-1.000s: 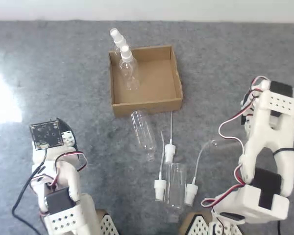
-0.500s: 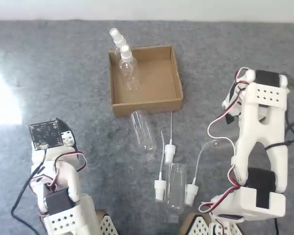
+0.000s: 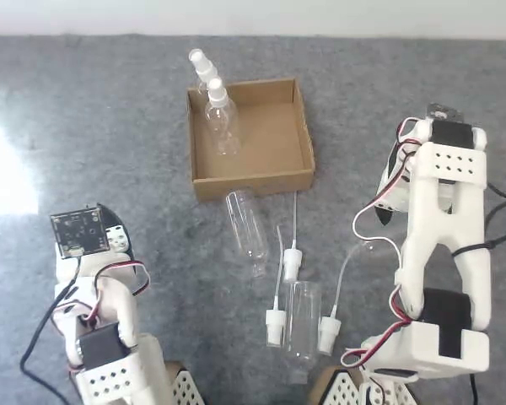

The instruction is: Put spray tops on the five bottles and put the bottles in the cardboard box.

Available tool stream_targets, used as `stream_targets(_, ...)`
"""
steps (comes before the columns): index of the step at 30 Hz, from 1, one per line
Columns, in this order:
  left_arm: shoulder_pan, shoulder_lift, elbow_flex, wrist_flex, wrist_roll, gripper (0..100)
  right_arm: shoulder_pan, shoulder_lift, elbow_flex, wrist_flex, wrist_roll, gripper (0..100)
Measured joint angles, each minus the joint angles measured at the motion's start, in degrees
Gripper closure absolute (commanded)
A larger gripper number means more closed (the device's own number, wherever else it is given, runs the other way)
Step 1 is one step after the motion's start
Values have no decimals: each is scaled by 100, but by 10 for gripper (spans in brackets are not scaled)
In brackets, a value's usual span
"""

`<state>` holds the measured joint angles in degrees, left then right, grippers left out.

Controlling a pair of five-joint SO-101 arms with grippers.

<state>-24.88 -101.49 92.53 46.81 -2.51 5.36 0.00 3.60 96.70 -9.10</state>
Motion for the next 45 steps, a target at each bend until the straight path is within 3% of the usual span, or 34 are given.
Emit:
stream_targets(22, 0, 0, 0, 0, 0, 944, 0, 0, 0, 0, 4571, 714)
stream_targets(45, 0, 0, 0, 0, 0, 944, -378, 0, 686, -158, 7156, 713)
